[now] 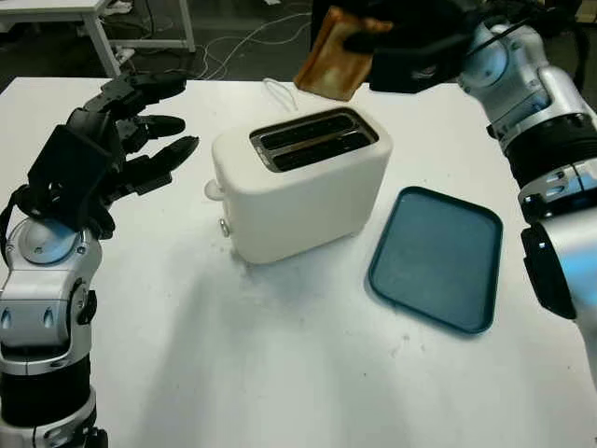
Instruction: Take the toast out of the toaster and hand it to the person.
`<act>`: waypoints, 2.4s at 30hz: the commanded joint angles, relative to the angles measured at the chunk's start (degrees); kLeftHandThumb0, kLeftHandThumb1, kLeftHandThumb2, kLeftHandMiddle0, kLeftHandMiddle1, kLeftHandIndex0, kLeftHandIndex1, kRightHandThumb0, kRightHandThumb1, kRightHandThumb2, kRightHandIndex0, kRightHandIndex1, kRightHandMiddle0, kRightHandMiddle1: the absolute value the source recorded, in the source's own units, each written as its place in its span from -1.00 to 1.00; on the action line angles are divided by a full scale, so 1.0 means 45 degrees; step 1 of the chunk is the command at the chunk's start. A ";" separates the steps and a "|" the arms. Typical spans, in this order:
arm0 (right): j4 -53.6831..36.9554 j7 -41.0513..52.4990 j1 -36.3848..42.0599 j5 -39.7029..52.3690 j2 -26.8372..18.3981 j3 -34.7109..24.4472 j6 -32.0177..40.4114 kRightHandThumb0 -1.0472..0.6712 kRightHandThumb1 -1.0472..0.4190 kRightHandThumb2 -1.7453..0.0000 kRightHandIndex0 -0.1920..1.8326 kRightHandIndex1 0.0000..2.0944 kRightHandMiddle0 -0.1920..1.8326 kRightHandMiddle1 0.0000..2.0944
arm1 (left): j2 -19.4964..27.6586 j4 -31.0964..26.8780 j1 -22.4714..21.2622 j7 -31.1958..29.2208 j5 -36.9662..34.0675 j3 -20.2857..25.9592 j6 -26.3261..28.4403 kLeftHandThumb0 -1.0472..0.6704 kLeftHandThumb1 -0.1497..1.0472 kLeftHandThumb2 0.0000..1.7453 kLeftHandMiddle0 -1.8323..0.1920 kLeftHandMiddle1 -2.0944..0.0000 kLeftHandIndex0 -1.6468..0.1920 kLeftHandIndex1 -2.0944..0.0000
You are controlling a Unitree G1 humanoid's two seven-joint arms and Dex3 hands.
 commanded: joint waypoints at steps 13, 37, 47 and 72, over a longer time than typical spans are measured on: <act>0.3268 -0.2745 0.0735 0.2700 -0.0324 -0.2765 0.1790 -0.18 -0.83 0.56 0.12 0.67 -0.13 0.66 | -0.0013 -0.0189 0.0188 -0.0034 -0.0232 0.0253 0.0077 -0.01 0.48 -0.50 0.62 0.10 0.43 0.47; 0.3678 -0.2690 0.2545 0.6136 0.1226 -0.5922 0.4000 0.06 -0.83 0.51 -0.21 0.67 -0.52 0.67 | -0.0011 -0.0434 0.0072 0.0064 -0.0344 0.0141 0.0635 0.05 0.44 -0.42 0.65 0.05 0.46 0.44; 0.3741 -0.2480 0.2877 0.6196 0.1617 -0.6061 0.4441 0.03 -0.83 0.50 -0.22 0.67 -0.55 0.67 | -0.0009 -0.0544 0.0103 0.0121 -0.0318 0.0161 0.0747 0.04 0.44 -0.42 0.65 0.07 0.47 0.45; 0.3781 -0.2402 0.2960 0.5976 0.1647 -0.5714 0.4448 -0.02 -0.83 0.52 -0.21 0.67 -0.50 0.67 | 0.0051 -0.0606 0.0078 0.0187 -0.0285 0.0120 0.0893 0.02 0.41 -0.40 0.64 0.08 0.46 0.44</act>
